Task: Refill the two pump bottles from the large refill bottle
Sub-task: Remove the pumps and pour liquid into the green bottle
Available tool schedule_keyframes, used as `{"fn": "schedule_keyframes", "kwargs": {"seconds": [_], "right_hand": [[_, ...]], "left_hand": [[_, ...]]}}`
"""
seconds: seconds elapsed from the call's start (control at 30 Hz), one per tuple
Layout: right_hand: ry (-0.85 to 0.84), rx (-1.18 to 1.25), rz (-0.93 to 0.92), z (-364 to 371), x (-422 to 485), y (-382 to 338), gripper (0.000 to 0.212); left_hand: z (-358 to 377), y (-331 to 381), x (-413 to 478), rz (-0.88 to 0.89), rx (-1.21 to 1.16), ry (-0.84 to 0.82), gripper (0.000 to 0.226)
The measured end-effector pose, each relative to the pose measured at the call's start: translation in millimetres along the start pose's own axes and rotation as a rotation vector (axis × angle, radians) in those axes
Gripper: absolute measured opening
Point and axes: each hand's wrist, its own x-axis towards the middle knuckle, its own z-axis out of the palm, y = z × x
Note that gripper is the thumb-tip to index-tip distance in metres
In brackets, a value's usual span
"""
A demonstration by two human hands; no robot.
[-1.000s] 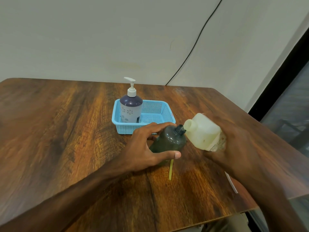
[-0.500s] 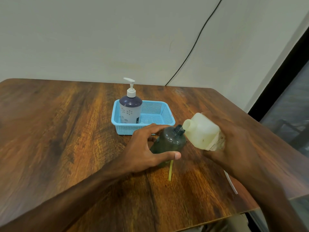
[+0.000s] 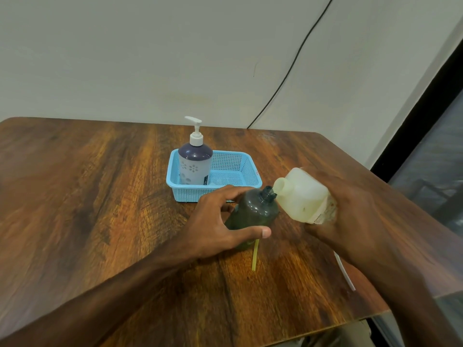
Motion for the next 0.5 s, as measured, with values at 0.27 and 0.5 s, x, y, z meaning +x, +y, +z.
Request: {"fn": "schedule_keyframes", "kwargs": {"seconds": [0.27,0.5], "right_hand": [[0.009,0.010,-0.035,-1.9,0.9,-0.8,0.084],[0.000,0.073,-0.028,-4.9,3.8,-1.3,0.089]], "left_hand": [[0.5,0.0,-1.0,-0.003,0.005,0.006,0.071],[1.3,-0.4,-0.4,-0.016,0.010,0.012,0.073]]}}
